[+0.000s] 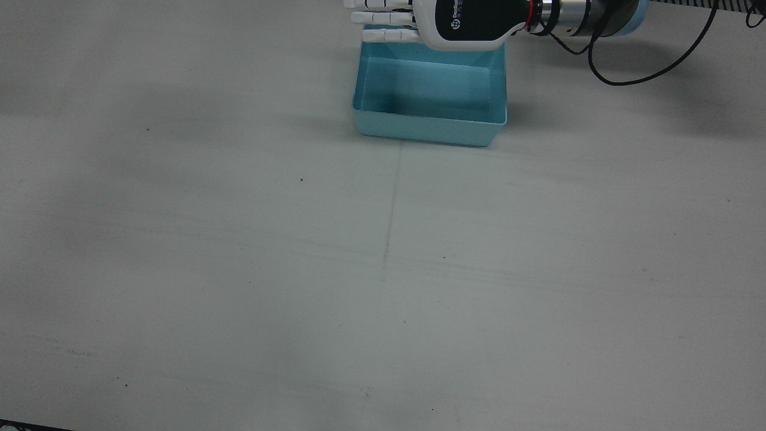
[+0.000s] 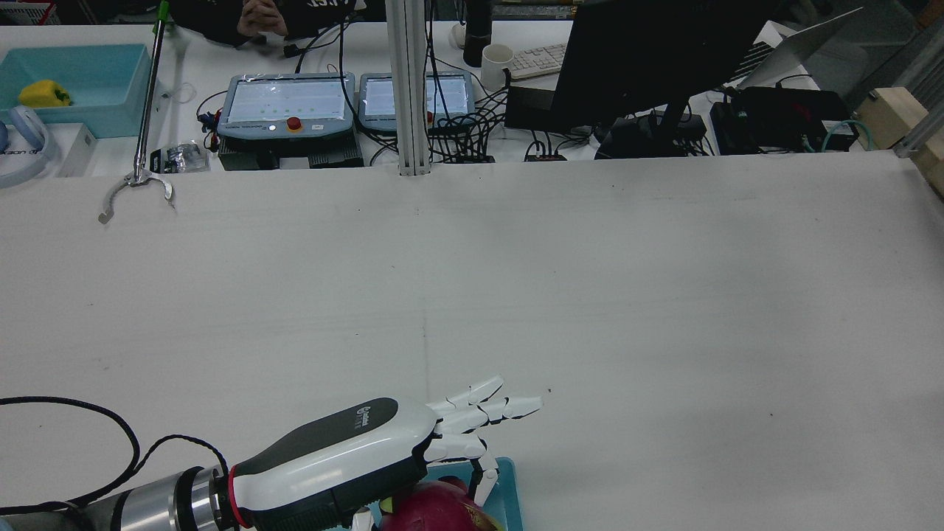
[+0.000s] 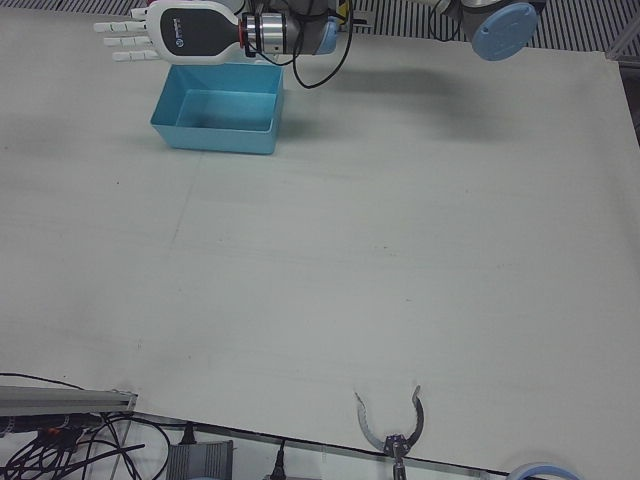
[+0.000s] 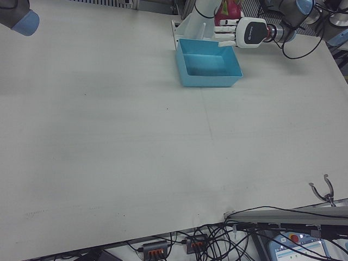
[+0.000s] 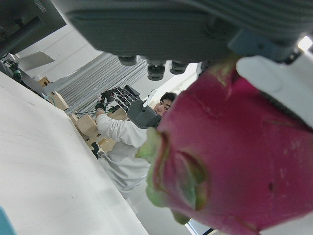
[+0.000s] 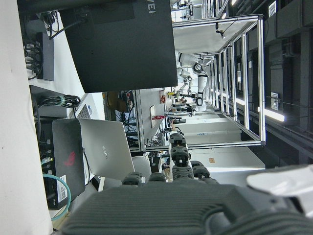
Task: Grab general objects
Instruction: 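Lower the dragon fruit into the tray and open the left hand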
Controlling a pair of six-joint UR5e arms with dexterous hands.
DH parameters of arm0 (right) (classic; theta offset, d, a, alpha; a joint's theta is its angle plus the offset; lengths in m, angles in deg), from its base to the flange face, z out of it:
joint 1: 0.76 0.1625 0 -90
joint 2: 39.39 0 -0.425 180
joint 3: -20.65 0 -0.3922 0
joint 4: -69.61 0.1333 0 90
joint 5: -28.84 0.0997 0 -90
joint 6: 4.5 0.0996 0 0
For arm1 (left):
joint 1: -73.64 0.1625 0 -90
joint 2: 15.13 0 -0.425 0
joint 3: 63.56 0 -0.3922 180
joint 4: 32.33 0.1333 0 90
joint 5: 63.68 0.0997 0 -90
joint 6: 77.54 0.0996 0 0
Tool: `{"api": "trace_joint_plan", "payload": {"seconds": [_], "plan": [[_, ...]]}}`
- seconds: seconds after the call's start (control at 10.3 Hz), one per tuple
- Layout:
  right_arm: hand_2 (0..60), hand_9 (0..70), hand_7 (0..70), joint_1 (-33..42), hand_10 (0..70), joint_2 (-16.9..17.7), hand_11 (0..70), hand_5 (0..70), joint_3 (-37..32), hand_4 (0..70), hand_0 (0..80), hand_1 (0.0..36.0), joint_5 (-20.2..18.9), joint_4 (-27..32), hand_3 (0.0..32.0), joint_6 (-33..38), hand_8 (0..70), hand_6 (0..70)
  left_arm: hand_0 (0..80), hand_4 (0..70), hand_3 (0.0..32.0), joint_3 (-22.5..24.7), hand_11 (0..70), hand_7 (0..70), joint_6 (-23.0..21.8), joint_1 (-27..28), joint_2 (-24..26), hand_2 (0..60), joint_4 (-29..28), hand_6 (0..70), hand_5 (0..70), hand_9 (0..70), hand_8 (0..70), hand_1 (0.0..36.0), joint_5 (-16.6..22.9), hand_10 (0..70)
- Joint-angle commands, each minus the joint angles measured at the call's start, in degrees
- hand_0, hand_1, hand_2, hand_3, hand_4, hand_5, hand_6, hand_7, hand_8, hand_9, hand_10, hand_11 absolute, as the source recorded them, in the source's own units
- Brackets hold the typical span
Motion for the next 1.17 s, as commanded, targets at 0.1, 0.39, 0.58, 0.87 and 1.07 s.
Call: {"api": "trace_joint_plan", "payload": {"seconds": [0.1, 0.39, 0.58, 0.87, 1.07], "plan": [[0.0, 0.0, 0.0, 0.00, 0.0, 0.00, 0.0, 0.0, 0.00, 0.0, 0.0, 0.0, -0.01, -0.02, 0.0, 0.00, 0.0, 0.0, 24.5, 0.0, 32.0, 0.77, 3.3, 6.3, -0.01, -0.15, -0.76, 0.0, -0.59, 0.0, 10.4, 0.0, 10.4, 0.0, 0.03, 2.6], [0.0, 0.0, 0.0, 0.00, 0.0, 0.00, 0.0, 0.0, 0.00, 0.0, 0.0, 0.0, 0.07, -0.02, 0.0, 0.00, 0.0, 0.0, 18.1, 0.0, 32.0, 0.68, 2.6, 5.3, -0.01, -0.15, -1.99, 0.0, -1.56, 0.0, 9.9, 0.0, 9.8, 0.0, -0.15, 2.2], [0.0, 0.0, 0.0, 0.00, 0.0, 0.00, 0.0, 0.0, 0.00, 0.0, 0.0, 0.0, 0.07, -0.02, 0.0, 0.00, 0.0, 0.0, 15.4, 0.0, 32.0, 0.50, 2.7, 5.7, -0.01, -0.32, -2.51, 0.0, -1.47, 0.0, 10.2, 0.0, 9.9, 0.0, -0.15, 2.3], [0.0, 0.0, 0.0, 0.00, 0.0, 0.00, 0.0, 0.0, -0.09, 0.0, 0.0, 0.0, -0.01, -0.02, 0.0, 0.09, 0.0, 0.0, 13.5, 0.0, 32.0, -4.12, 2.7, 6.8, -6.20, -3.02, -3.13, 0.0, -0.24, 0.0, 12.4, 0.0, 10.6, 0.0, -0.41, 2.3], [0.0, 0.0, 0.0, 0.00, 0.0, 0.00, 0.0, 0.0, -0.26, 0.0, 0.0, 0.0, -0.01, 0.07, 0.0, 0.09, 0.0, 0.0, 12.5, 0.0, 31.8, -14.22, 2.4, 8.2, -17.80, -13.02, -6.88, 0.0, -8.80, 0.0, 14.8, 0.2, 11.3, 0.0, -0.15, 2.2]]}}
